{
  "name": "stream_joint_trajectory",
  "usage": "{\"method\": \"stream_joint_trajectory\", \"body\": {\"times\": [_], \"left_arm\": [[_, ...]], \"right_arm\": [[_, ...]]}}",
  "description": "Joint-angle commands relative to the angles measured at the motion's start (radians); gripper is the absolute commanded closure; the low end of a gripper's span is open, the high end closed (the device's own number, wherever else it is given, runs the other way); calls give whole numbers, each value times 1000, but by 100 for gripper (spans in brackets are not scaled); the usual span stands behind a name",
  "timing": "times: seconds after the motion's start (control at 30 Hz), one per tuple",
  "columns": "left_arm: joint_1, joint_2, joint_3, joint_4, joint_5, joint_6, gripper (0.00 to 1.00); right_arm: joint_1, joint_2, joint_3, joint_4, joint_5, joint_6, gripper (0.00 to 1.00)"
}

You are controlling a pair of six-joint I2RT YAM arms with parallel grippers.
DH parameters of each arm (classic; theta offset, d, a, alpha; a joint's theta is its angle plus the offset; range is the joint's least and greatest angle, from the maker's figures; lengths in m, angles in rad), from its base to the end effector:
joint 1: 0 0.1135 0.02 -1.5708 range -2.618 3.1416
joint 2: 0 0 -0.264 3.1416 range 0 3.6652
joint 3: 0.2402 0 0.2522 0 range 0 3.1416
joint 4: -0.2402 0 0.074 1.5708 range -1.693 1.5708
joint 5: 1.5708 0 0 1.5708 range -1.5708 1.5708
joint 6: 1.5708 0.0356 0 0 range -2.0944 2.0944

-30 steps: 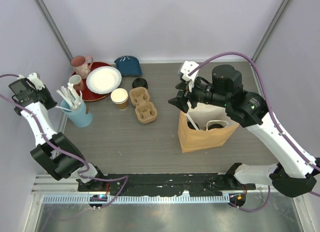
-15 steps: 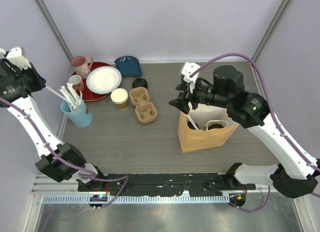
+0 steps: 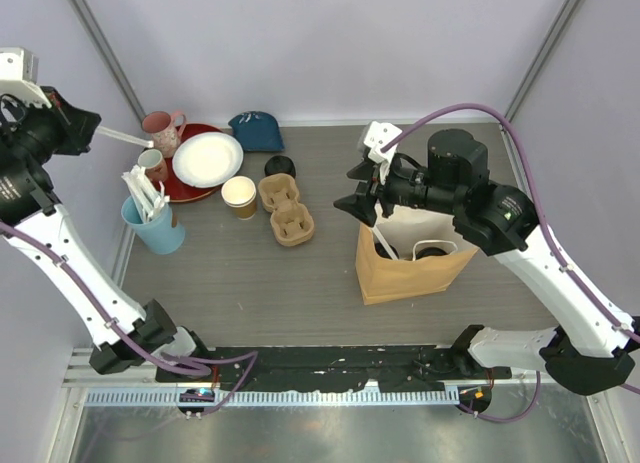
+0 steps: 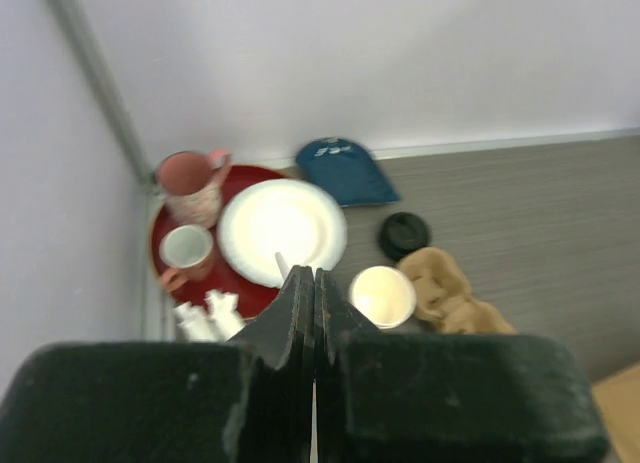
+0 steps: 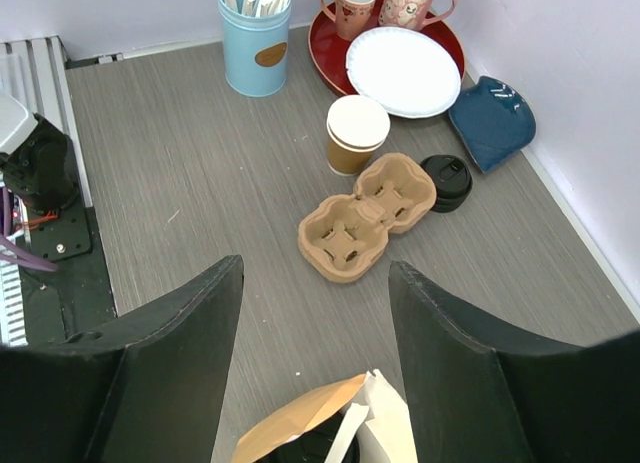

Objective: Pack the takeout coffee

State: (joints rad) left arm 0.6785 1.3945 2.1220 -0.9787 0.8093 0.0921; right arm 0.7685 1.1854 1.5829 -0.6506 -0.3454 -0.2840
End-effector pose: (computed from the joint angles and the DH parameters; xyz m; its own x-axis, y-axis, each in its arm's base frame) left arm 0.1814 0.1131 0.5566 -0.1823 -0.0655 -0.9811 0.1301 0.9874 -0.0901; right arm 0.1552 0.1668 0.4814 0.0765 -0.2928 -0.9531 -0.9045 0.3819 -0.1899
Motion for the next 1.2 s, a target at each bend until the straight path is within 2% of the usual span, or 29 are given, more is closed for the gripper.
{"method": "stream_joint_trajectory", "body": {"times": [0.0, 0.07, 0.1, 0.2, 0.3, 0.53, 0.63, 0.77, 0.83, 0.87, 0.9, 0.93, 0.97, 1.07, 1.1, 1.17], "left_arm": [[-96, -40, -23, 72, 261, -199, 100], [-219, -67, -52, 75, 220, -197, 100], [-338, -78, -85, 75, 202, -190, 100], [-469, -69, -83, 54, 225, -216, 100], [-542, -54, -74, 34, 208, -227, 100], [-723, -52, -83, 0, 154, -223, 100], [-749, -46, -83, -3, 149, -229, 100], [-772, -43, -85, -5, 179, -242, 100], [-781, -43, -86, -6, 176, -241, 100], [-783, -43, -94, -5, 176, -239, 100], [-784, -42, -96, -5, 176, -239, 100], [-784, -38, -99, -11, 174, -236, 100], [-784, -37, -97, -14, 172, -233, 100], [-784, -38, -96, -14, 153, -223, 100], [-784, -38, -96, -14, 137, -223, 89], [-784, -48, -102, 3, 61, -213, 49]], "right_arm": [[0, 19, 11, 146, -14, 57, 35], [9, 43, 48, 180, 58, 104, 35], [18, 78, 72, 189, 89, 112, 35], [81, 137, 161, 189, 208, 95, 35], [140, 218, 239, 175, 236, 53, 34], [212, 382, 389, 138, 185, 29, 34], [241, 434, 446, 131, 174, 29, 35], [250, 473, 479, 123, 245, 10, 37], [250, 474, 476, 124, 241, -3, 56], [249, 473, 473, 127, 234, -6, 69], [250, 470, 471, 126, 230, -7, 91], [250, 467, 468, 123, 227, -10, 97], [250, 462, 466, 112, 226, -15, 99], [249, 422, 445, 92, 238, -24, 99], [249, 412, 440, 85, 256, -30, 99], [249, 378, 440, 37, 282, -41, 99]]}}
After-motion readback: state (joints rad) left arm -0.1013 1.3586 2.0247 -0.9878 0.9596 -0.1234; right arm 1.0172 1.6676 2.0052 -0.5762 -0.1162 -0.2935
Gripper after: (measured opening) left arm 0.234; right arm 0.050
